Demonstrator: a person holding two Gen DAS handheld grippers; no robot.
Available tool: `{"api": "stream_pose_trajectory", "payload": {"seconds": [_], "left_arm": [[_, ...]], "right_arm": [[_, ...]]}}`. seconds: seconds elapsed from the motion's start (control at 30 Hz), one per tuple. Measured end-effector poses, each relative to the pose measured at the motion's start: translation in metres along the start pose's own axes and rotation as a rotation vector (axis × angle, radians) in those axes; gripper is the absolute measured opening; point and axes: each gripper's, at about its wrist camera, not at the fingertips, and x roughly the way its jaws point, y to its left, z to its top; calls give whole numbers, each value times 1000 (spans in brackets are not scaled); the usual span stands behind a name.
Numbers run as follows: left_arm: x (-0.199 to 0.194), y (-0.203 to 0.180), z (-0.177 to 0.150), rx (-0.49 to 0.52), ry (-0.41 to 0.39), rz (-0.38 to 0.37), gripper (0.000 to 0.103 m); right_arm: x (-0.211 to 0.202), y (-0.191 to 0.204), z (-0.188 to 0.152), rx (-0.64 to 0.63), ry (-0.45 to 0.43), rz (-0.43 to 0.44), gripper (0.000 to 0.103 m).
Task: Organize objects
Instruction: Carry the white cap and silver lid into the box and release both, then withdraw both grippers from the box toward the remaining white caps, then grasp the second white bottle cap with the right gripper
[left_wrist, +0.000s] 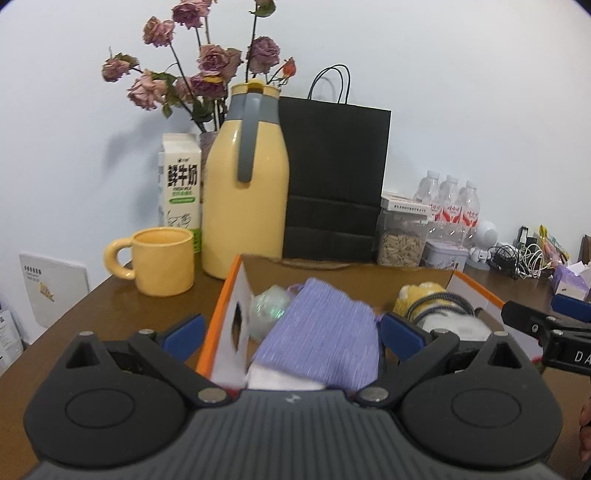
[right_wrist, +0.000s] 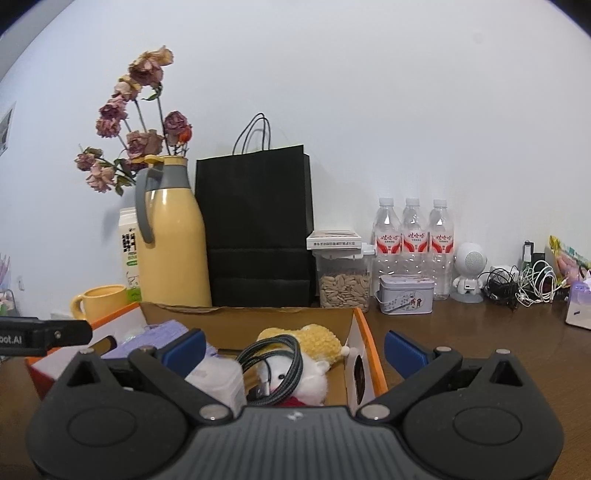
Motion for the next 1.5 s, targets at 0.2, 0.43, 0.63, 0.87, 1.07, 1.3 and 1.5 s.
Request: {"api": "stream_pose_trajectory", "payload": {"seconds": [0.2,0.43,0.63,0.87,1.07,1.3,1.5], "left_arm": [[-27,9,-15,6,23,4,103],[-59,20,-25,25,60,-13,103],[-73,33,-28,16,103,18,103],[-87,46,-33,-2,115,38,103],[-96,54,-39,-13,132,40,103],[-99,59,-47,-23,156,36,103],[-100,60,-50,-26,168,27,103]], "right_arm": [[-23,9,-10,-35,28,24,103],[-56,29,-18,-81,101,105,103],[-80,53,-20,-120,177,204,103],[-91,80,-36,-138,269,324,103],[-93,100,-49,-162,341,399,89],[-95,117,-61,-204,396,443,64],[-94,124,-64,-218,412,451,45]]}}
